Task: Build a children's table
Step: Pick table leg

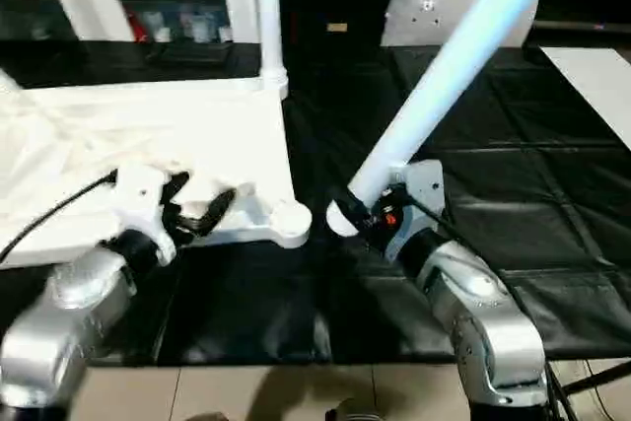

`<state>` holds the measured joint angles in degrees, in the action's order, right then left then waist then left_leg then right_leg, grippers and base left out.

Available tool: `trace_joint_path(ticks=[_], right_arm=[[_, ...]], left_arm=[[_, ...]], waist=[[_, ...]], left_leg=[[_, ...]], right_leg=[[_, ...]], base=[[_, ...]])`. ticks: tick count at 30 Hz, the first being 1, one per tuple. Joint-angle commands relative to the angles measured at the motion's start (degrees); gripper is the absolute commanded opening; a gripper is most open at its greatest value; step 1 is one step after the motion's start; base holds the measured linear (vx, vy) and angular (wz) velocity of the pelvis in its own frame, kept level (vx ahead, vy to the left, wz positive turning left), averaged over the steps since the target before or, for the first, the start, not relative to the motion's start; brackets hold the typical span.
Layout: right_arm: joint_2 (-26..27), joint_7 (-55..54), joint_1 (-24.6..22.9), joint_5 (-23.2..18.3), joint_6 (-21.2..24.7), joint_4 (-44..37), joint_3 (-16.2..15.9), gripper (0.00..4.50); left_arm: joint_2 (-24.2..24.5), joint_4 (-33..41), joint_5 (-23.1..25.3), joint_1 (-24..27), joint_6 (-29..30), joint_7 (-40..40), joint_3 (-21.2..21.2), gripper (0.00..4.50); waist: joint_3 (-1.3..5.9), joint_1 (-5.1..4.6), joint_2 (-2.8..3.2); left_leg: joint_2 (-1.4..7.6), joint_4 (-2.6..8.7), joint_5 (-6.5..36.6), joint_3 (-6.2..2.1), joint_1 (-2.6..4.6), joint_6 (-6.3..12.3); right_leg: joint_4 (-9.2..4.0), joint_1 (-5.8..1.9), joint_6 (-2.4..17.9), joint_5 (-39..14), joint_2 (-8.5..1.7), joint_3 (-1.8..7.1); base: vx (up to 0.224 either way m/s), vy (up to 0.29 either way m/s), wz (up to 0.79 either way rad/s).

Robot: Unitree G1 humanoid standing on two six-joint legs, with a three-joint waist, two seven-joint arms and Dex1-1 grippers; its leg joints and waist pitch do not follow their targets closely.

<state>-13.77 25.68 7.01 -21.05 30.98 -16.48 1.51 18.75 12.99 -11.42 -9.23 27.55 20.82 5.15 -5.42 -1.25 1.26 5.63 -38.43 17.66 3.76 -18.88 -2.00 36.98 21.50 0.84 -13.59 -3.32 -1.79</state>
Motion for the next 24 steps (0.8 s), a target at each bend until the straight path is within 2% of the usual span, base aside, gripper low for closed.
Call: trace_joint_path(ticks=[1,2,3,4,5,6,8,10,11,13,15,16,19,20,21,22,24], right_arm=[[-0.2,1.0,1.6,0.2,-2.4,1.5,-0.5,1.93],[-0.1,1.2,2.0,0.3,-2.9,1.9,-0.6,1.93],[0.3,0.8,2.4,0.5,-3.9,2.3,-0.6,1.93],[0.2,0.4,2.8,0.1,-2.5,2.4,-0.4,1.93],[0.1,0.4,3.0,-0.3,-1.0,2.3,-0.4,1.93],[-0.3,0.9,3.1,-0.5,0.1,2.2,-0.6,1.93],[-0.5,1.6,3.0,-0.7,0.0,2.1,-0.8,1.93],[-1.1,3.6,2.4,-0.9,-1.2,2.0,-1.6,1.93],[-1.2,3.8,2.3,-0.9,-1.3,2.0,-1.7,1.93],[-2.0,4.9,2.1,-0.4,-2.5,2.9,-2.6,1.93],[-2.3,5.3,2.0,-0.1,-2.8,3.3,-2.9,1.93],[-2.3,5.4,1.9,-0.1,-2.7,3.3,-3.1,1.93],[-2.0,5.6,1.8,-0.1,-2.4,3.0,-3.4,1.93],[-1.9,5.7,1.8,-0.1,-2.2,2.8,-3.4,1.93],[-1.9,5.7,1.8,-0.1,-2.3,2.9,-3.4,1.93],[-1.9,5.8,1.7,-0.1,-2.2,2.9,-3.6,1.93],[-2.1,5.8,1.5,-0.1,-2.2,3.0,-3.9,1.93]], left_arm=[[3.9,-4.1,2.3,-2.5,0.6,5.8,2.9,4.39],[5.0,-5.4,2.9,-3.4,0.4,7.1,3.4,4.45],[6.5,-7.0,2.7,-4.5,-0.2,9.6,3.7,4.48],[7.7,-8.3,2.0,-5.5,-0.4,12.4,4.0,4.16],[8.7,-9.1,1.4,-6.1,-1.0,14.8,4.4,3.96],[11.4,-10.9,1.2,-7.5,-3.5,20.9,5.9,3.83],[12.3,-11.9,1.2,-8.2,-5.1,23.7,6.6,3.83],[14.8,-15.6,2.3,-10.9,-9.4,31.2,9.8,3.66],[15.0,-16.2,2.6,-11.4,-9.8,32.0,10.3,3.51],[14.3,-22.6,3.0,-15.8,-12.3,36.6,12.1,3.4],[13.0,-27.4,3.2,-18.8,-14.3,38.9,12.6,3.2],[12.4,-29.8,3.1,-20.2,-15.2,40.3,12.7,3.06],[11.3,-37.8,5.0,-24.5,-18.9,42.3,13.5,2.94],[11.1,-39.7,5.2,-25.5,-19.5,42.7,13.6,2.69],[10.9,-41.8,5.3,-26.7,-20.0,43.4,13.7,2.69],[10.9,-43.6,5.3,-27.6,-20.3,44.4,13.9,2.56],[10.7,-46.7,5.6,-29.0,-21.2,45.8,14.3,2.4]], waist=[[2.73,0.0,1.1],[2.71,-0.14,0.5],[2.78,-0.15,1.02],[2.86,-0.23,0.6],[2.84,-0.17,0.63],[2.95,-0.05,0.71],[3.02,-0.11,1.1],[3.29,0.0,1.18],[3.29,0.0,1.18],[3.46,0.01,1.24],[3.57,0.15,1.23],[3.67,0.1,1.22],[3.95,-0.07,1.19],[4.1,-0.14,0.97],[4.03,-0.09,1.06],[4.08,-0.11,0.81],[4.18,-0.06,0.87]], left_leg=[[4.77,5.05,-7.4,-0.86,-0.48,8.12],[4.73,5.26,-5.7,-0.72,-0.48,7.87],[4.67,5.37,-4.3,-0.76,-0.57,6.89],[4.63,5.48,-4.1,-0.64,-0.84,6.15],[4.63,5.58,-4.5,-0.65,-0.95,5.89],[4.55,5.65,-5.2,-0.55,-0.88,5.67],[4.76,5.63,-5.5,-0.42,-0.99,5.15],[4.75,5.75,-5.6,-0.35,-1.03,5.22],[4.73,5.8,-5.6,-0.28,-1.02,5.23],[4.97,5.77,-6.9,-0.24,-1.12,4.89],[4.76,5.76,-7.0,-0.01,-1.07,4.68],[4.94,5.86,-7.5,-0.13,-1.36,4.17],[4.96,5.81,-8.0,-0.07,-1.62,3.53],[4.9,5.73,-8.3,0.06,-1.57,3.33],[4.85,5.76,-8.3,0.09,-1.59,3.25],[4.81,5.78,-8.3,0.26,-1.54,3.23],[5.03,5.84,-8.8,0.35,-1.39,3.09]], right_leg=[[-4.26,-3.0,16.2,-1.9,-4.81,2.9],[-4.67,-2.93,15.9,-3.3,-4.67,2.94],[-4.56,-3.12,15.7,-4.4,-4.71,2.97],[-4.7,-3.39,15.5,-4.6,-4.81,3.09],[-4.7,-3.47,15.4,-4.5,-4.8,3.11],[-4.83,-3.31,15.3,-4.2,-4.68,3.08],[-4.6,-3.26,15.9,-3.0,-4.77,3.02],[-4.63,-3.39,16.0,-1.9,-4.73,3.0],[-4.65,-3.37,16.0,-1.7,-4.69,2.99],[-4.33,-3.48,16.7,0.8,-4.81,2.81],[-4.62,-3.49,16.9,0.7,-4.77,2.81],[-4.36,-3.85,17.2,1.7,-4.88,2.75],[-4.36,-4.24,16.9,2.9,-4.96,2.77],[-4.32,-4.32,16.7,3.4,-4.98,2.86],[-4.4,-4.28,16.7,3.2,-4.99,2.84],[-4.61,-4.27,16.5,2.8,-4.94,2.9],[-4.42,-4.2,16.9,3.6,-5.02,2.9]], base=[[-0.053,-0.019,0.02],[-0.053,-0.019,0.01],[-0.054,-0.019,0.02],[-0.054,-0.019,0.02],[0.0,0.0,0.0],[0.0,0.0,0.0],[0.0,0.0,0.0],[0.0,0.0,0.0],[0.0,0.0,0.0],[0.0,0.0,0.0],[0.0,0.0,0.0],[0.0,0.0,0.0],[0.0,0.0,0.0],[0.0,0.0,0.0],[0.0,0.0,0.0],[0.0,0.0,0.0],[0.0,0.0,0.0]])
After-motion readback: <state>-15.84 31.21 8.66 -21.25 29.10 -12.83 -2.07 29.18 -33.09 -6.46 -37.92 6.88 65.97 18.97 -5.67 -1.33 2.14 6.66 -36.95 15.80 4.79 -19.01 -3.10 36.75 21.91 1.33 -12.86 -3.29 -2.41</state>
